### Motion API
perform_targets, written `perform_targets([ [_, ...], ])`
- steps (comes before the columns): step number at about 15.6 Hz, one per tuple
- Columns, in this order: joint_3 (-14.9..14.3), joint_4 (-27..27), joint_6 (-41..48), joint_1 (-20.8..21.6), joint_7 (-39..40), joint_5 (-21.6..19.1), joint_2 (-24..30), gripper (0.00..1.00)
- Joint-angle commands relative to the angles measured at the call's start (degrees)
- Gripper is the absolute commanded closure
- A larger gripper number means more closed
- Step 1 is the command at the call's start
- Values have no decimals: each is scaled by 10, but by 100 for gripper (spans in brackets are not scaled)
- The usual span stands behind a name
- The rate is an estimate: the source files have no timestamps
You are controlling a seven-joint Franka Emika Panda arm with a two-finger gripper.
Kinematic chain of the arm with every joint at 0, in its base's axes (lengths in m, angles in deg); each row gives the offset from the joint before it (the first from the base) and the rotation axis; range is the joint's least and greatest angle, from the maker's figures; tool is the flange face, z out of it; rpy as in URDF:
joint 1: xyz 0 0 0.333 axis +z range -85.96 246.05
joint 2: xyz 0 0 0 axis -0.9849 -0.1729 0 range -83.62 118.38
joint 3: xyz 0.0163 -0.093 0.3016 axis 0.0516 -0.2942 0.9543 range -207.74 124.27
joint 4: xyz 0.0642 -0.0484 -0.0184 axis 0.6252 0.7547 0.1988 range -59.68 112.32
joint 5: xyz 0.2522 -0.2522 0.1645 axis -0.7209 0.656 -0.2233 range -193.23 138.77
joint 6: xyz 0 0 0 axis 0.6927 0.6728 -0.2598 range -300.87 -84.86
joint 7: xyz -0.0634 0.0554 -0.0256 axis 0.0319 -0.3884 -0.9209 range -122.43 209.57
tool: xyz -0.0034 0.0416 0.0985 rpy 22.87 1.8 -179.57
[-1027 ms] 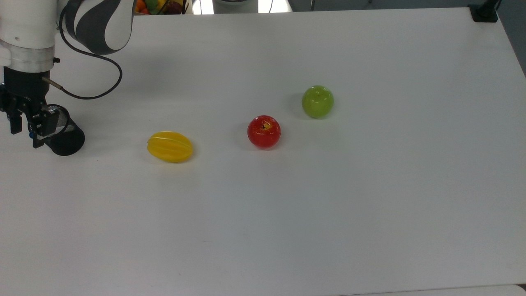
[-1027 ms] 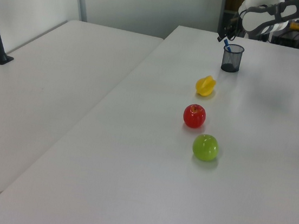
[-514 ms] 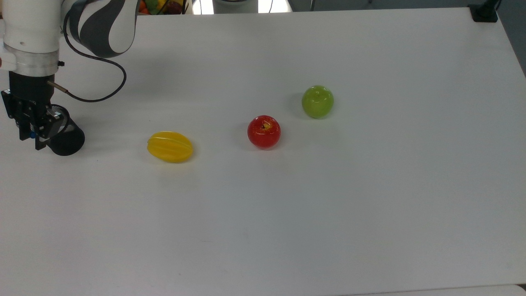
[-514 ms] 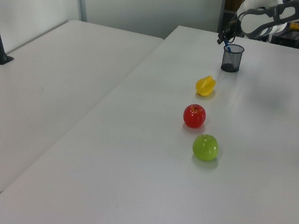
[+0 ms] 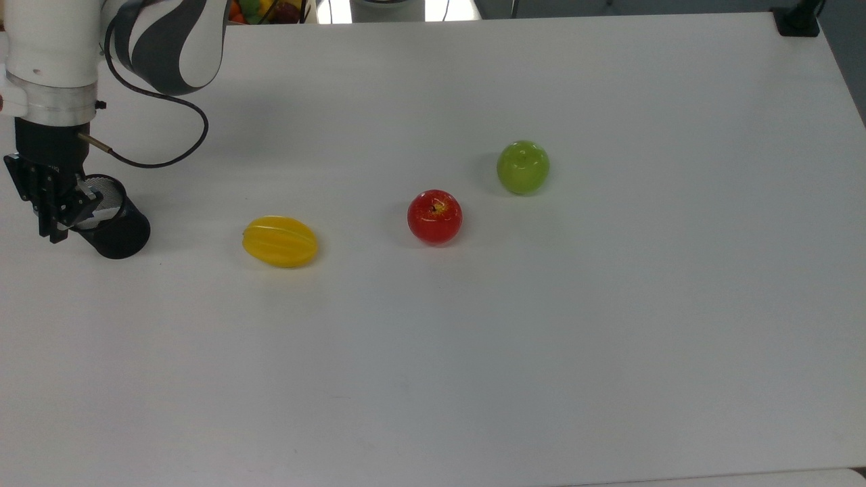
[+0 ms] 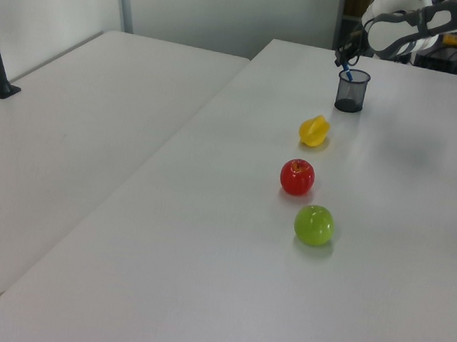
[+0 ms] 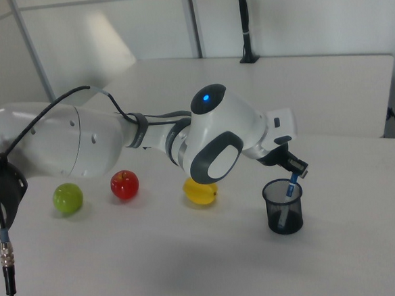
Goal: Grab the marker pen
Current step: 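Lift the marker up out of the pen cup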
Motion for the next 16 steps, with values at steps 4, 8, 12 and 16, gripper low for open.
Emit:
perform_targets([
  [4, -4, 5, -5, -5, 24, -1, 41, 87],
  [8, -4, 11, -3, -7, 42, -8, 84, 87],
  [12, -4, 36, 24, -3, 42, -8, 144, 87],
  [16, -4, 74, 106, 17, 43, -7, 208, 87],
])
